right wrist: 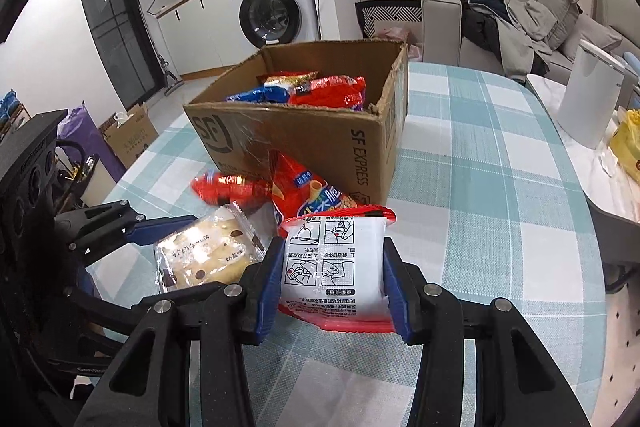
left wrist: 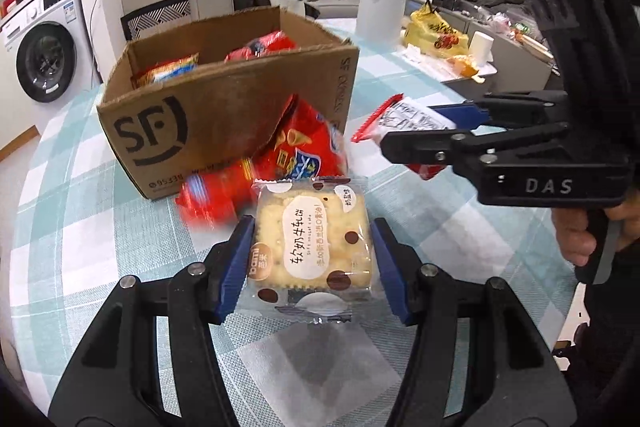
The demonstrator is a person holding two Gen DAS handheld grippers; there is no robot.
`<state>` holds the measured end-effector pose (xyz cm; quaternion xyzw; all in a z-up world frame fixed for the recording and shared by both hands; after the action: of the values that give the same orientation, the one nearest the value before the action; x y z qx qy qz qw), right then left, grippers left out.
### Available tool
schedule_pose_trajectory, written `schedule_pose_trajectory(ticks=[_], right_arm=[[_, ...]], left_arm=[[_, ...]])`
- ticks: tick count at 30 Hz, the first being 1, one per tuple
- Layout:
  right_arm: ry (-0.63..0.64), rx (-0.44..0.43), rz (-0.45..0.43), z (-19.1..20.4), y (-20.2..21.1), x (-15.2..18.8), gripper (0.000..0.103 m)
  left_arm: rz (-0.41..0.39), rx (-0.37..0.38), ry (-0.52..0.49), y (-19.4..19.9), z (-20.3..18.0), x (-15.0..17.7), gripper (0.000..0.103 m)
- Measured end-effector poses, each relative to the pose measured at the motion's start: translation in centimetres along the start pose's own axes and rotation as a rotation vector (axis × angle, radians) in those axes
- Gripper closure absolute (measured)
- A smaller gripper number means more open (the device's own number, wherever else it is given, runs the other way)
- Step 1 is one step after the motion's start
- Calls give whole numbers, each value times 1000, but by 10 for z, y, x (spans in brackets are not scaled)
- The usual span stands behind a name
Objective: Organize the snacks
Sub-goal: 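Lift both held packs and carry them toward the cardboard box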
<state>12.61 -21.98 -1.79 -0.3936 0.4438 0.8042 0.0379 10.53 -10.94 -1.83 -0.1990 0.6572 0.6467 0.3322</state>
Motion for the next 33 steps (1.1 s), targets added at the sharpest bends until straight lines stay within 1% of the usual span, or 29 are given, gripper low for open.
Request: schedule_pose_trajectory(ticks=[5,7,9,11,13,15,17,21,23,33], right_arm=[[-15,13,-37,9,4,-4,56],[-13,23,-47,16,3,-7,56],[-9,33,-55,22,2,-8,57],[-6,26,-54,28,0,-9,56],[-11,23,-53,30,-1,-10,57],[-21,26,-55,31,-2,-10,57],[-28,49,-63,34,-2,-10,57],[-26,56,-72,39,-2,-12,57],[-25,69,-78,41,-2,-14,57],[-46,72,-93,35,-3,-18,57]], left_arm=[[-39,-5,13,19,5,-3,48],[-56,-1,36,25,11,-4,48],[-51,-6,67,26,18,-5,48],[-64,-2,84,30,25,-5,48],[-76,-17,91,28,29,-8,48],[-67,-41,101,23,36,-10,48],[-57,-44,117,21,41,-12,48],[-56,-68,126,15,45,-18,48],[-57,-74,135,15,47,-19,48],[-72,-92,180,17,64,-28,48]])
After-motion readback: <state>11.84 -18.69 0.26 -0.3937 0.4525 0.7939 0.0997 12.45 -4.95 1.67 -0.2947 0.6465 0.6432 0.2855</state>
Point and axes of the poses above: each gripper's, at about its wrist camera, not at the fingertips, and y roughly against the way its jaws point, z to its left, x to its underside, the point moved 1 cm from there along -y, roughly the way its jaws point, and after that the axes turned 10 degrees about -x, right-handed, at the moved point
